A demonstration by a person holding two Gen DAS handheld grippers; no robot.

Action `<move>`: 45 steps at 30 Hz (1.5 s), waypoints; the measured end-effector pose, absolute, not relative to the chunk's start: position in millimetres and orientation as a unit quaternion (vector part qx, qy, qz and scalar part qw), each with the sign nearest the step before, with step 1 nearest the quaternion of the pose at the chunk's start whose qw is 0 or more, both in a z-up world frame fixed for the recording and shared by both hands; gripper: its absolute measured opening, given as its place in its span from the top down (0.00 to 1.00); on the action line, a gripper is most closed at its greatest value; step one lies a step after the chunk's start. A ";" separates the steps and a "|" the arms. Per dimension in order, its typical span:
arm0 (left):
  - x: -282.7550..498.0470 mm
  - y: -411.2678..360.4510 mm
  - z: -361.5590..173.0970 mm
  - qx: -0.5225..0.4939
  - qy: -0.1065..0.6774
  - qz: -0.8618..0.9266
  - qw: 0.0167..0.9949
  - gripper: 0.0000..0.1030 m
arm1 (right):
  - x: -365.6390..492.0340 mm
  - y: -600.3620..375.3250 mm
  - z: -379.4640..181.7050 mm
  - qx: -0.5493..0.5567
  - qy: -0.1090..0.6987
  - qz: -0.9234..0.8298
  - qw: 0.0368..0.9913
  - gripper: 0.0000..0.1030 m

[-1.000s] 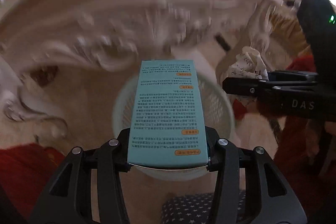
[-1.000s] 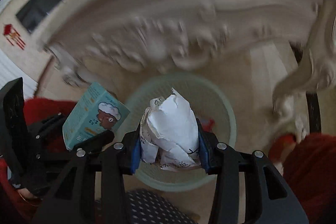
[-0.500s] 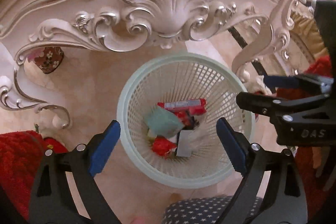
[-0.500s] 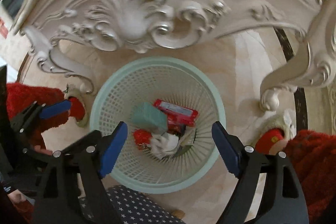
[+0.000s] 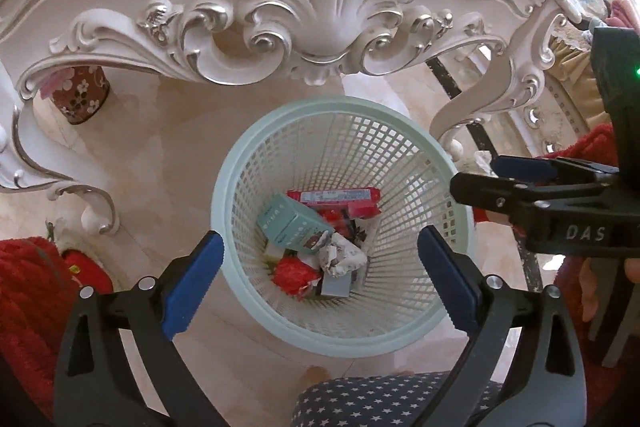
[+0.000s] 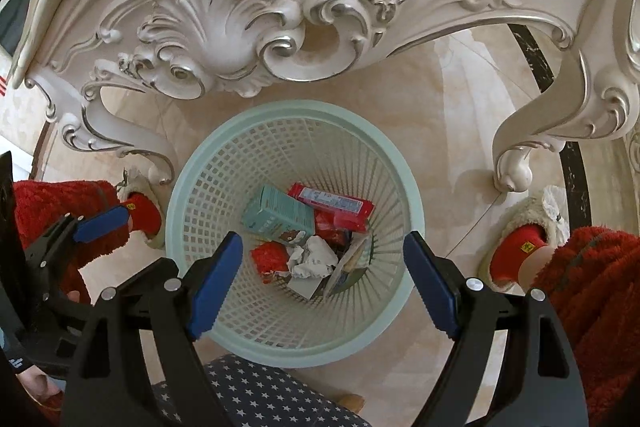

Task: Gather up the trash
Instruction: 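Carry teal box and paper bag to the wastebasket and open both tools to drop them, then move both open tools back over the table, then grasp the pink Bioessence box with the left tool while the right tool grasps the cream KIMTRUE box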

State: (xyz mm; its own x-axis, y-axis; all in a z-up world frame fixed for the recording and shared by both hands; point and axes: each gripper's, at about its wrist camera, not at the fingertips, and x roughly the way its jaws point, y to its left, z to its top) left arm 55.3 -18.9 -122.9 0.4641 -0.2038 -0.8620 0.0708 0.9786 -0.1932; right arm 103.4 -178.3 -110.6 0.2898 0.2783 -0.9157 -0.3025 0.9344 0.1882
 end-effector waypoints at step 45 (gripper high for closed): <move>376.3 34.6 79.1 0.092 0.427 -0.103 0.894 0.08 | 442.4 -129.4 95.4 -0.270 0.332 0.312 0.848 0.16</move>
